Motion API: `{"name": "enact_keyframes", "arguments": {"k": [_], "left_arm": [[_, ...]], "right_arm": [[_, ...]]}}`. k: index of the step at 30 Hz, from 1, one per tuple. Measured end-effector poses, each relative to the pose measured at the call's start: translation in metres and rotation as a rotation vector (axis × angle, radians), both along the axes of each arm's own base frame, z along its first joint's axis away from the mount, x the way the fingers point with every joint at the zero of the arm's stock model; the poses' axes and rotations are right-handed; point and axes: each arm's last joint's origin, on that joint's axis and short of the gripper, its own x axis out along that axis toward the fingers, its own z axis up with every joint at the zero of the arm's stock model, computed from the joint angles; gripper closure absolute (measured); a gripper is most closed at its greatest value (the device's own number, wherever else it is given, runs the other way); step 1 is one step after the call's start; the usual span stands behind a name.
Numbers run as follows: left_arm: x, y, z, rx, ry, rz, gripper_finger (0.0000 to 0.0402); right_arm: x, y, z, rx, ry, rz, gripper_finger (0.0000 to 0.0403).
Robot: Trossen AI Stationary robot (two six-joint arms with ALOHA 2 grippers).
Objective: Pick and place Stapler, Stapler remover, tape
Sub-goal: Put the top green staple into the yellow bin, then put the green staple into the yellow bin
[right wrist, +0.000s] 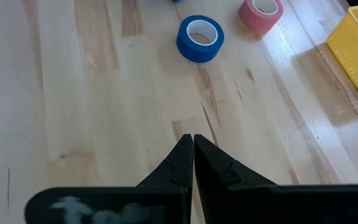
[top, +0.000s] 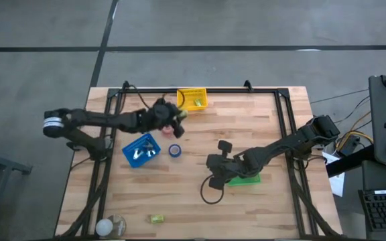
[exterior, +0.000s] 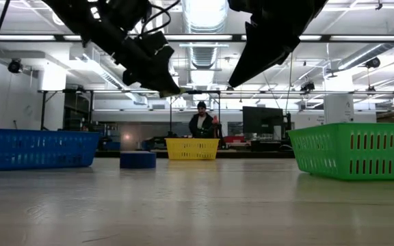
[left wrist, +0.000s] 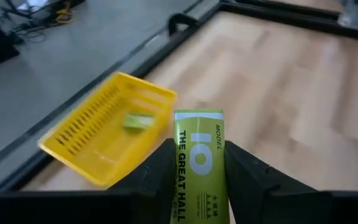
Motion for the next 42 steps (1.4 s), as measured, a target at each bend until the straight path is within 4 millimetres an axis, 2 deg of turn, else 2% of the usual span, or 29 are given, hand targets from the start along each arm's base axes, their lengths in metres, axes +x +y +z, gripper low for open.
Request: {"name": "enact_keyframes", "arguments": {"k": [6, 11, 19, 27, 33, 37, 42], "left_arm": [[-0.004, 0.046, 0.004, -0.003, -0.054, 0.07, 0.0277], [-0.005, 0.08, -0.005, -0.017, -0.101, 0.123, 0.0284], [0.02, 0.116, -0.031, -0.073, -0.062, 0.132, 0.0276], [0.043, 0.132, -0.054, -0.131, 0.03, 0.125, 0.0278], [0.045, 0.134, -0.057, -0.14, 0.053, 0.13, 0.0267], [0.043, 0.136, -0.059, -0.156, 0.067, 0.141, 0.0248], [0.042, 0.136, -0.059, -0.164, 0.069, 0.143, 0.0206]], "right_arm": [[-0.001, -0.001, -0.003, -0.005, 0.001, -0.001, 0.0394], [0.0, -0.001, -0.002, -0.004, -0.003, 0.0, 0.0394], [0.0, 0.0, -0.002, -0.007, -0.006, 0.004, 0.0394], [0.0, 0.0, -0.002, -0.009, -0.001, 0.006, 0.0394], [-0.001, 0.0, -0.002, -0.009, 0.0, 0.005, 0.0394], [0.0, 0.0, -0.002, -0.009, -0.001, 0.006, 0.0394], [0.0, 0.0, -0.002, -0.008, -0.003, 0.005, 0.0394]]}}
